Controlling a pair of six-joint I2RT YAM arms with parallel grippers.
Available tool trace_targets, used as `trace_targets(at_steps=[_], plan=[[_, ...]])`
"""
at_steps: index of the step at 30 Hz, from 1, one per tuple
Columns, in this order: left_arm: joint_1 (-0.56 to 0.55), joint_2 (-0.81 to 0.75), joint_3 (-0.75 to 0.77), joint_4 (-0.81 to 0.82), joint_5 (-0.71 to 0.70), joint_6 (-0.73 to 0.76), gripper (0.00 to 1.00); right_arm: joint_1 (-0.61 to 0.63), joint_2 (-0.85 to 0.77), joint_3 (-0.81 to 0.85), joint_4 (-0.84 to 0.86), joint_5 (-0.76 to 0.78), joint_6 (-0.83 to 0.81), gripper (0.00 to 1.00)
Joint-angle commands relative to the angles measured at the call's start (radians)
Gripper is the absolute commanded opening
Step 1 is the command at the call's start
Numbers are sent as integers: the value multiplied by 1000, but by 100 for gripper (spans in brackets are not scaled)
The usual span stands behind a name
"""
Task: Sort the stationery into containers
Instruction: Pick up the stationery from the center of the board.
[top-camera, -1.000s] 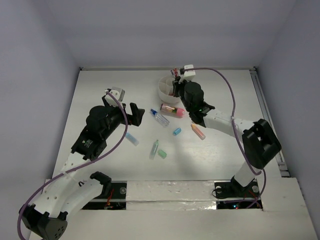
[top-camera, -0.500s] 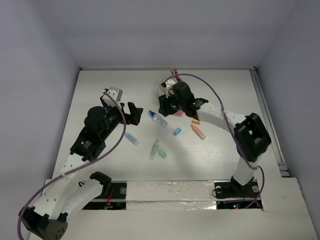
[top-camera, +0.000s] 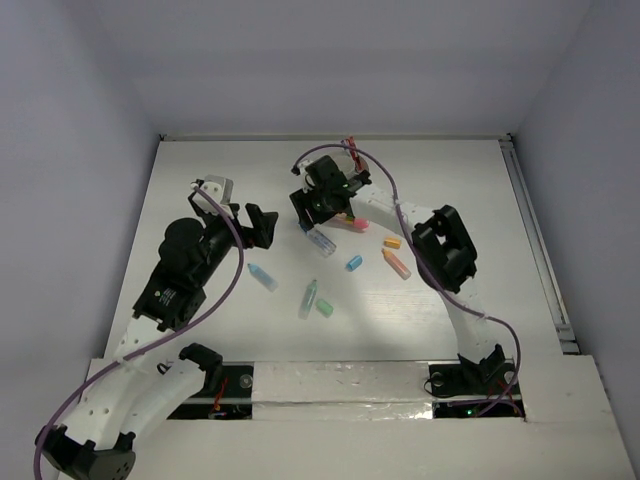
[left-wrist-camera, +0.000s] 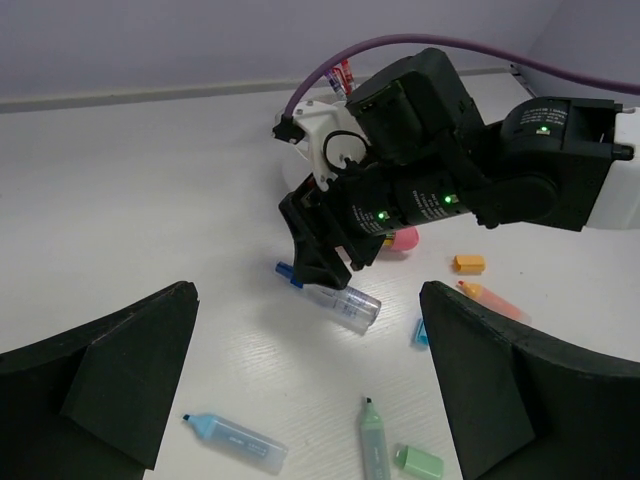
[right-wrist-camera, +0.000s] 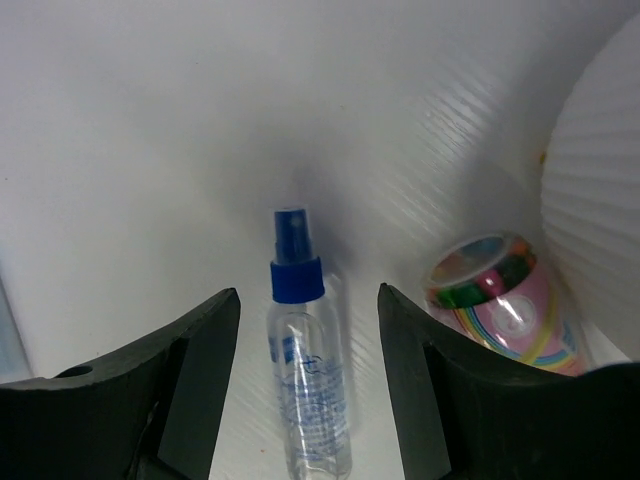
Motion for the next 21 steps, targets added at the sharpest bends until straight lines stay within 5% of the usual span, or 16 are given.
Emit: trace_targets(at_steps=[1, 12, 16, 17, 21], plan=[[11, -19, 14, 47, -11, -8, 93, 39, 50, 137, -88, 36, -38, 64], [11, -27, 12, 53, -5, -8, 94, 48, 256, 369, -300, 146, -57, 55], [20, -28, 12, 55, 1, -8, 94, 48, 255, 364, -303, 150, -60, 35], [20, -28, 11, 55, 4, -8, 94, 48, 255, 366, -296, 151, -60, 16], [20, -27, 11, 55, 4, -8, 94, 48, 235, 367, -247, 140, -47, 3]])
